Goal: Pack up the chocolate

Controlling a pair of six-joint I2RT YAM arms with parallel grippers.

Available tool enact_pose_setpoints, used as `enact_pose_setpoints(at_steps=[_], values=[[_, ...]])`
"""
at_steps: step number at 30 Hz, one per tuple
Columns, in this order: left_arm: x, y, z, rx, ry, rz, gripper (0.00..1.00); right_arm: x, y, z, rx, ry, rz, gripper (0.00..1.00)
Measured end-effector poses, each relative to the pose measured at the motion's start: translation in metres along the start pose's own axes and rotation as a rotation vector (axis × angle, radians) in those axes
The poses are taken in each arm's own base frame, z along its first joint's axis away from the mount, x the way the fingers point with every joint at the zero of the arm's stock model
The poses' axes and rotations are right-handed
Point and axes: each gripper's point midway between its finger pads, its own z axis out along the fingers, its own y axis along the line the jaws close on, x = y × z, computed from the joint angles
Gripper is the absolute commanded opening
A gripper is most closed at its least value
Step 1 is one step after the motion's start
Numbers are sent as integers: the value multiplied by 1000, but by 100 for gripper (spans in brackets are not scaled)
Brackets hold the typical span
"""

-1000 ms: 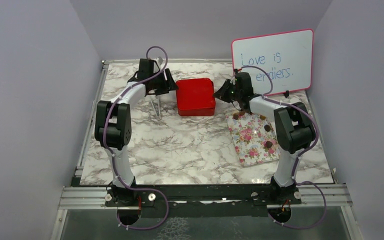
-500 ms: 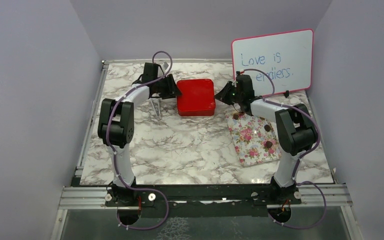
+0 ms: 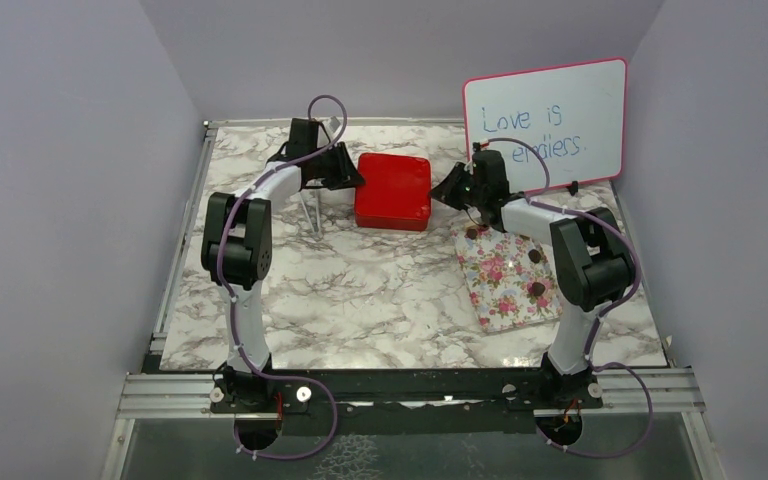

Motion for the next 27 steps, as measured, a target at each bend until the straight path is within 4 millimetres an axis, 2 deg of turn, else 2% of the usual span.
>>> enact_pose_setpoints(at_steps=[3, 6, 9, 11, 15, 17, 19, 21, 23, 24, 27], values=[[-6, -4, -1, 5, -13, 15, 34, 0, 0, 0, -1, 0, -6, 21], [-12, -8, -1, 12, -24, 35, 34, -1, 0, 0, -3, -1, -14, 25], [-17, -12, 0, 19, -34, 56, 28, -5, 4, 0, -11, -9, -26, 26], [-20, -12, 3, 22, -37, 66, 27, -11, 8, 1, -20, -19, -35, 26], [-17, -5, 11, 14, -24, 69, 27, -19, 16, 2, -35, -36, -43, 25], [-15, 1, 14, 3, -18, 66, 29, -21, 17, 3, -37, -39, -51, 26], [-14, 2, 16, -2, -17, 67, 34, -22, 17, 5, -36, -38, -60, 31], [-16, 2, 16, -7, -22, 78, 38, -22, 15, 5, -32, -33, -69, 41], [-16, 0, 16, -8, -23, 87, 46, -20, 14, 5, -25, -26, -80, 51], [-16, -1, 17, -7, -23, 91, 50, -20, 13, 5, -21, -22, -84, 54], [-18, -5, 17, 2, -27, 104, 53, -19, 11, 3, -5, -9, -103, 57]])
